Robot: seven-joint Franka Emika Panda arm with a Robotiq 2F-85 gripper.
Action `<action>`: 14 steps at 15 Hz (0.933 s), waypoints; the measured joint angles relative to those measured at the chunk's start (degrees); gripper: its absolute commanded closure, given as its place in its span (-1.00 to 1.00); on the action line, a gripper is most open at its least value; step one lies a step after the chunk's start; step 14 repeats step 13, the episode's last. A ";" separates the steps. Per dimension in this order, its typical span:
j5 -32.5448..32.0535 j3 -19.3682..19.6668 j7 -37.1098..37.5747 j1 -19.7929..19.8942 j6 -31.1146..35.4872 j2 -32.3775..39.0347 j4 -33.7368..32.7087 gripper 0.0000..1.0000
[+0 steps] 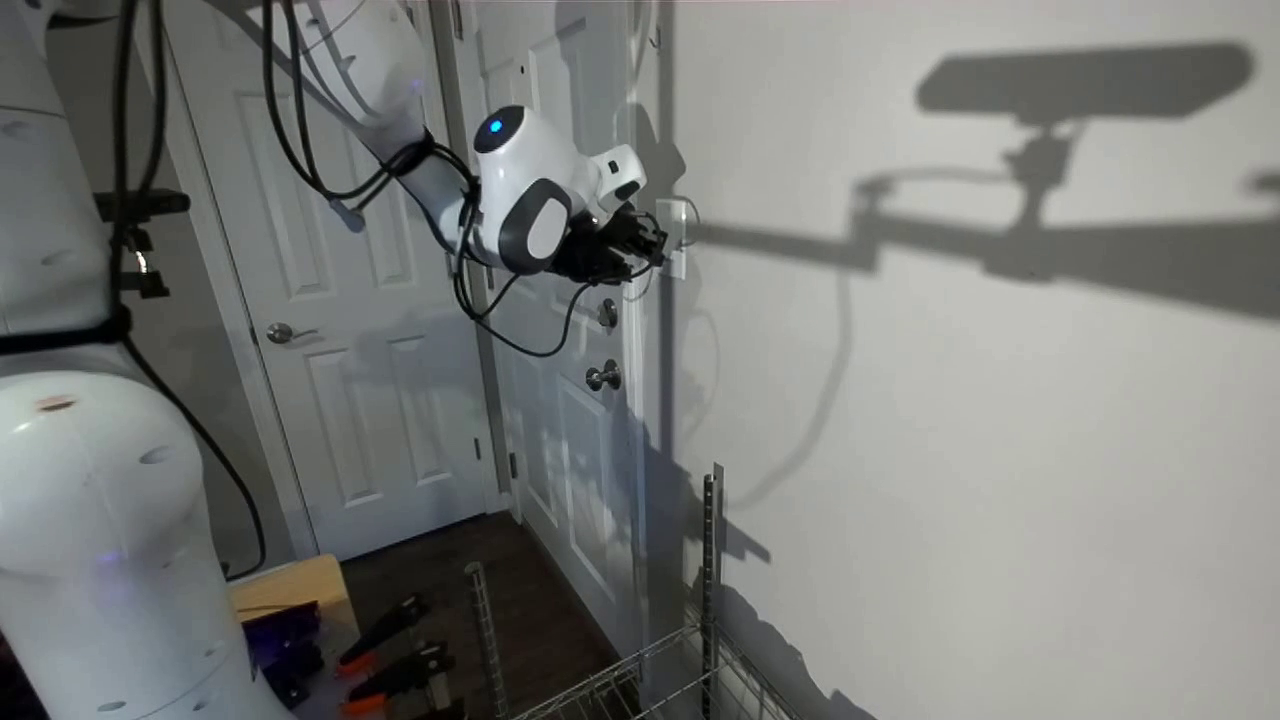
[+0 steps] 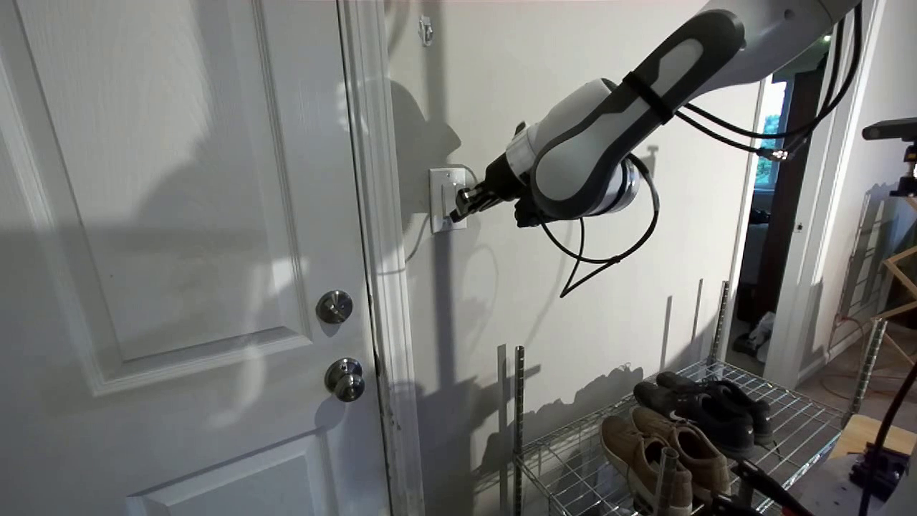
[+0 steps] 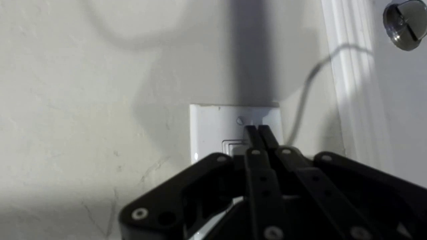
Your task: Turn off the light
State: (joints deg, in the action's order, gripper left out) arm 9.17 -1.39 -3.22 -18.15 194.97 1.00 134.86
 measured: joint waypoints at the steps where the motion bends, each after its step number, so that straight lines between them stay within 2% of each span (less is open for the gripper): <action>1: 0.07 0.03 0.00 0.00 0.25 0.26 -0.36 0.88; 6: 0.87 0.08 0.00 -0.12 1.49 1.28 -1.14 0.88; 11: 4.81 0.14 -0.24 -1.08 2.48 1.81 -1.47 0.90; 12: 5.37 0.15 -0.24 -1.24 2.55 1.83 -1.49 0.86; 13: 6.02 0.15 -0.24 -1.39 2.56 1.83 -1.52 0.73; 14: 6.02 0.15 -0.24 -1.39 2.56 1.83 -1.52 0.73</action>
